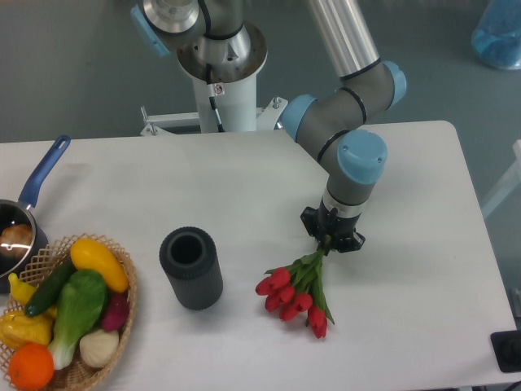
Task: Pick up the flowers from the table
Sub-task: 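Lift the gripped tulip bundle up off the table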
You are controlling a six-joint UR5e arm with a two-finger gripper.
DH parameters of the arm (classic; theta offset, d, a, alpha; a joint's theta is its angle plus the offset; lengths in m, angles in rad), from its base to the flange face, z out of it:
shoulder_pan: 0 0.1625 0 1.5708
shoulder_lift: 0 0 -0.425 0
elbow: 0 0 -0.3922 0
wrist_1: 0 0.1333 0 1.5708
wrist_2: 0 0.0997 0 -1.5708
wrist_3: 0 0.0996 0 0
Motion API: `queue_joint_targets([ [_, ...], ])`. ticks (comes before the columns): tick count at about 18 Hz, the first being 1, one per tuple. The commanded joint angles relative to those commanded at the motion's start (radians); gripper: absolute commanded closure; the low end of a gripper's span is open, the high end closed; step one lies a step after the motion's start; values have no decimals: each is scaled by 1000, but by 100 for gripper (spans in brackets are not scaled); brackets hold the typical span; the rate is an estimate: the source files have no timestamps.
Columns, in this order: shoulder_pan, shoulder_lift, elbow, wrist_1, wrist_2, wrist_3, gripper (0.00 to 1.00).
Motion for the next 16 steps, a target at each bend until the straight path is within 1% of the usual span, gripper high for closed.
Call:
queue_joint_targets([
  [3, 2, 2, 48, -3, -18, -29, 82],
  [5, 9, 6, 68, -3, -67, -66, 82],
  [7, 9, 8, 95, -3, -97, -74, 82],
  [10, 9, 6, 144, -2, -98, -104, 82],
  [11, 8, 5, 172, -2, -98, -115, 83],
  [14, 6, 3, 215, -2, -101, -123, 83],
  [16, 9, 3, 238, 0, -124, -141, 83],
])
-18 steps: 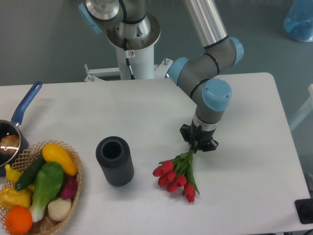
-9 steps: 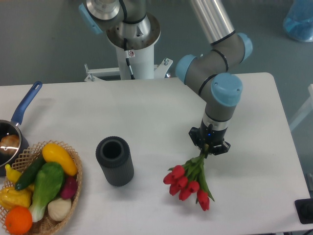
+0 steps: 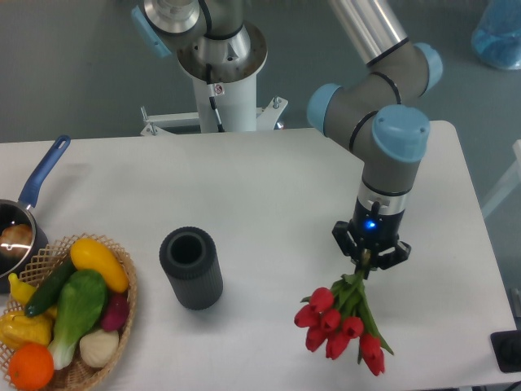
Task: Pick up the flowers from the table
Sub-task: 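Lift the gripped tulip bundle up off the table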
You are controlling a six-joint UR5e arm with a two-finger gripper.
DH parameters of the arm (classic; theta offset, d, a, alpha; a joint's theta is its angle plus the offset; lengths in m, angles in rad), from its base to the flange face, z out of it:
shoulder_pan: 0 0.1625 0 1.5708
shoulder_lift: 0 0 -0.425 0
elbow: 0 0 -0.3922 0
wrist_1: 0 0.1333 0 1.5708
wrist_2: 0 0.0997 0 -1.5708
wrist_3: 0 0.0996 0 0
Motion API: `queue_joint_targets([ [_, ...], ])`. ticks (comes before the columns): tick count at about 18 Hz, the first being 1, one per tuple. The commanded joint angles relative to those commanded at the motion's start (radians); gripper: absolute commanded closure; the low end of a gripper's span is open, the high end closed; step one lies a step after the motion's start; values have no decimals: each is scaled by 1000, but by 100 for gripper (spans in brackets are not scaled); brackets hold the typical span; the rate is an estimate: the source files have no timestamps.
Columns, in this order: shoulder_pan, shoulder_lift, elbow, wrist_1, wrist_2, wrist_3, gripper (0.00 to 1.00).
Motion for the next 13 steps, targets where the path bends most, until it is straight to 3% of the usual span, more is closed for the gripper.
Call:
queue_joint_targets([
  [7, 26, 18, 31, 0, -97, -25, 83],
  [13, 32, 23, 32, 0, -101, -26, 83],
])
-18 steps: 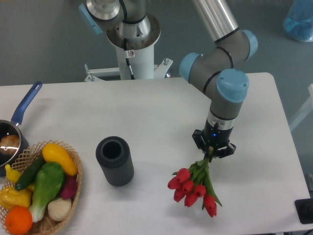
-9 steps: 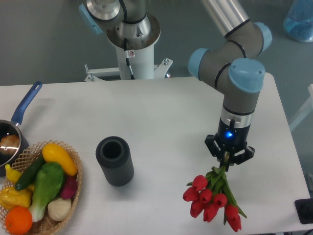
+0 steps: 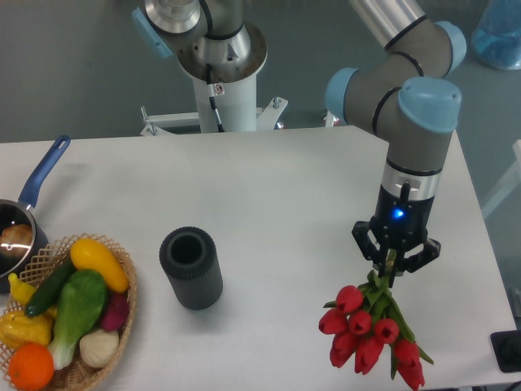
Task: Pick up the flowers from the table
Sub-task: 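Lift the gripped tulip bundle up off the table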
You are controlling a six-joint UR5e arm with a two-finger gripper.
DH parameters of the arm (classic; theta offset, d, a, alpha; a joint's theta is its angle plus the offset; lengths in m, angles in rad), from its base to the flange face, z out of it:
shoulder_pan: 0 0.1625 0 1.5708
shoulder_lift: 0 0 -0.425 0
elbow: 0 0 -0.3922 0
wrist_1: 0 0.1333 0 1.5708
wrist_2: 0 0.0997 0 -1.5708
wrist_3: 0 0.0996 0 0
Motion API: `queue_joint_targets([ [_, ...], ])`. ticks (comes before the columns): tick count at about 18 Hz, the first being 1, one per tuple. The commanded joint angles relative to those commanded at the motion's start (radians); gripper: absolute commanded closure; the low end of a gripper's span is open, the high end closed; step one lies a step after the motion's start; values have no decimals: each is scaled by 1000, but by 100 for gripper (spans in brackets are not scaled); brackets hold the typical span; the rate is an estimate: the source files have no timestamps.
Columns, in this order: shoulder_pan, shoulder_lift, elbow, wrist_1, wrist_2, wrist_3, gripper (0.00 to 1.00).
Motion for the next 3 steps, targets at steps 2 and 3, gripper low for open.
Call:
queue_joint_targets([
  [2, 0, 0, 2, 0, 0, -14, 83],
  [3, 0, 0, 2, 2, 0, -18, 83],
])
